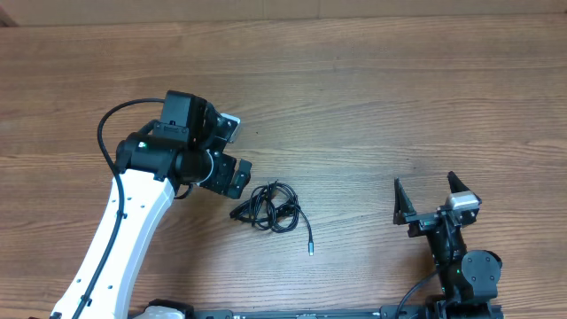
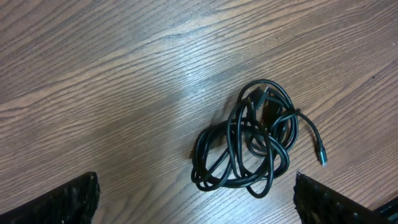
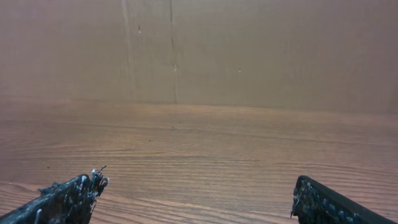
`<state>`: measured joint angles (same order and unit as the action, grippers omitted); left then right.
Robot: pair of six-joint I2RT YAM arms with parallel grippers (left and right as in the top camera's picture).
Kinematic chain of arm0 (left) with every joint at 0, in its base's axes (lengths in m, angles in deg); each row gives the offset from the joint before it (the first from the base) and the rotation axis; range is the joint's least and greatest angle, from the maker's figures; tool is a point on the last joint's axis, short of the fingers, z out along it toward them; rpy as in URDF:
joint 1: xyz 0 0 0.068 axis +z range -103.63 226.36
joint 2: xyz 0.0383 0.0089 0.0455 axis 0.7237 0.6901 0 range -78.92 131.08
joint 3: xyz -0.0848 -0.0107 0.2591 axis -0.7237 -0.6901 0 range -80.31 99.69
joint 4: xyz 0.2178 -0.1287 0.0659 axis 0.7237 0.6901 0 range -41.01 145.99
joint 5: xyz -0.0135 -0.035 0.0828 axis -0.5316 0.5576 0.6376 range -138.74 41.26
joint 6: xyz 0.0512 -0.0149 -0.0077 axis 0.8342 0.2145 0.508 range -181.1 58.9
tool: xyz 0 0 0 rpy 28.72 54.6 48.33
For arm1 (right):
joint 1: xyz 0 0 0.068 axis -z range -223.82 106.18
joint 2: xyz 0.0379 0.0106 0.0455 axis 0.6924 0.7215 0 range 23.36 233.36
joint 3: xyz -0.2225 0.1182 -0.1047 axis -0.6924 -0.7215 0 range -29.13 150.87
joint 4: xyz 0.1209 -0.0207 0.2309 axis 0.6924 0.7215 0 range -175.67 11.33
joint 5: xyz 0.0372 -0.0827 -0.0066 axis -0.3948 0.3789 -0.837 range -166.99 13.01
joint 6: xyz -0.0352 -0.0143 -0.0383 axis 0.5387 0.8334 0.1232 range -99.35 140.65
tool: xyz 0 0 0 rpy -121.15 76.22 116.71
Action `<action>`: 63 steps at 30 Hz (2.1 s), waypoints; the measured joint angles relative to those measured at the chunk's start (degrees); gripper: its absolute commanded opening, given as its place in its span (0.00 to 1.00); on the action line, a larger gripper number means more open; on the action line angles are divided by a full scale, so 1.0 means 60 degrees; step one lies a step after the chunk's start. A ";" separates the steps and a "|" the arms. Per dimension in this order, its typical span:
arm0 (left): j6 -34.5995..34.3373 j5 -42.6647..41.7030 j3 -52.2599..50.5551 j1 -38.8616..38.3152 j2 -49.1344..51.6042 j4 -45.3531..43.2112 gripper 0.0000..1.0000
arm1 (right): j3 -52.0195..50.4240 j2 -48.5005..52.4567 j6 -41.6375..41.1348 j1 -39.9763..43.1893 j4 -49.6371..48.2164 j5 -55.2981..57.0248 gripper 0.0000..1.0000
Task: Untangle cables
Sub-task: 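Move the left gripper forward and over the tangled black cable, then lower the left gripper and grasp a loop of the black cable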
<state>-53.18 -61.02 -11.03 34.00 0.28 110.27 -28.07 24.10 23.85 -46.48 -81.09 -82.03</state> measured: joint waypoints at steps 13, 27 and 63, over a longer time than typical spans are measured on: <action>0.0000 -0.0033 -0.0787 0.0000 0.0000 0.0000 1.00 | 0.0000 0.0000 0.0000 0.0000 0.0000 0.0000 1.00; 0.0000 -0.0036 -0.1373 0.0000 0.0000 -0.0306 0.97 | 0.0000 0.0000 0.0000 0.0000 0.0004 0.0000 1.00; 0.1184 -0.0601 -0.1384 -0.1326 0.1858 -0.1807 1.00 | 0.0000 0.0000 0.0004 0.0000 0.0007 0.0000 1.00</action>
<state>-46.08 -64.62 -19.34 26.05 11.43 99.43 -28.07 24.10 23.87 -46.48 -81.05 -82.03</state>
